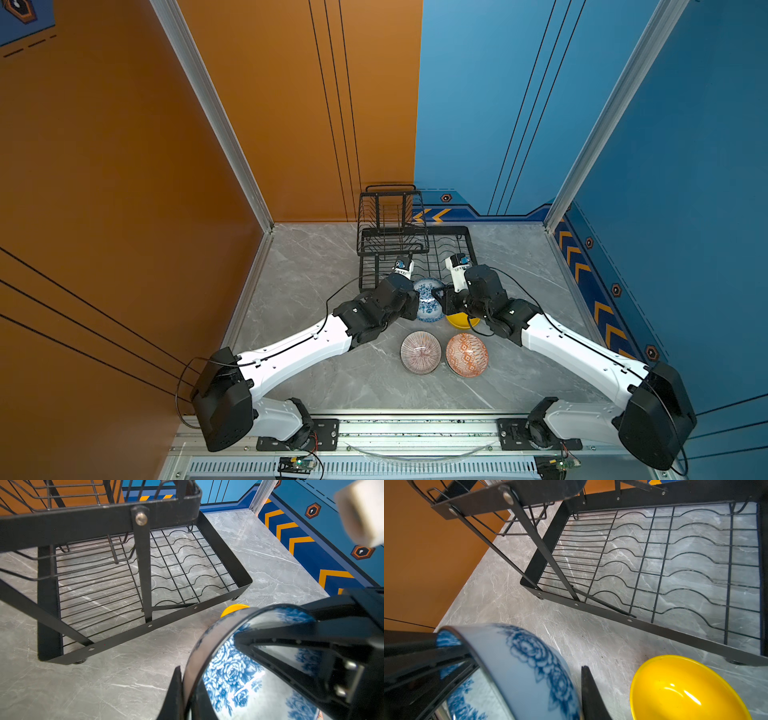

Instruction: Load the bowls into the dish rack

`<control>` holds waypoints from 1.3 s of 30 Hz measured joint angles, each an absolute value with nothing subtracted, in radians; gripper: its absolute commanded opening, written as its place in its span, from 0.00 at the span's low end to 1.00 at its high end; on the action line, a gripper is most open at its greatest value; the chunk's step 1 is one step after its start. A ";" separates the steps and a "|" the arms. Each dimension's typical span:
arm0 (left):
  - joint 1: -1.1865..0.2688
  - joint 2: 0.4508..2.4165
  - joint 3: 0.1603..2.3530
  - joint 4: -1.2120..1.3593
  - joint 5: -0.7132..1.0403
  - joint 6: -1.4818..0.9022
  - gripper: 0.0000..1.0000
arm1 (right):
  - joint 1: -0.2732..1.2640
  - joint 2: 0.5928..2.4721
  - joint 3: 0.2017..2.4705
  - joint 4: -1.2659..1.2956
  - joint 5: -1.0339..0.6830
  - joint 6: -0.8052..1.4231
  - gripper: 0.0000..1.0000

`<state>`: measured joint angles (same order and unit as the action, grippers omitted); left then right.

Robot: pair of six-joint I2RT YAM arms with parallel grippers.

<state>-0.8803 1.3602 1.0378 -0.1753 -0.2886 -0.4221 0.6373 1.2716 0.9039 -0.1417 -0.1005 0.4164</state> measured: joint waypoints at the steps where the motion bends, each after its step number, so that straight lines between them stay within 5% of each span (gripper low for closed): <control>1: -0.880 1.360 1.037 -0.174 -0.289 -0.422 0.00 | 0.637 1.271 0.904 -0.142 -0.100 0.416 0.00; 5: -0.883 1.360 1.036 -0.165 -0.287 -0.418 0.00 | 0.641 1.261 0.904 -0.147 -0.086 0.416 0.00; 7: -0.884 1.360 1.036 -0.157 -0.282 -0.414 0.09 | 0.643 1.250 0.901 -0.153 -0.075 0.412 0.00; 15: -0.883 1.338 1.032 -0.134 -0.243 -0.395 0.78 | 0.641 1.234 0.902 -0.215 -0.047 0.363 0.00; 19: -0.868 1.306 1.014 -0.136 -0.220 -0.366 1.00 | 0.638 1.244 0.920 -0.245 -0.045 0.329 0.00; 28: -0.778 1.221 0.976 -0.192 -0.119 -0.325 0.98 | 0.613 1.304 1.015 -0.294 0.033 0.162 0.00; 39: -0.709 1.166 0.895 -0.217 -0.034 -0.318 0.98 | 0.597 1.250 0.950 -0.149 0.205 -0.317 0.00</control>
<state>-0.7094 1.1664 0.8951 -0.2173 -0.0338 -0.3180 0.5972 1.2499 0.9501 -0.1493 0.2054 -0.3172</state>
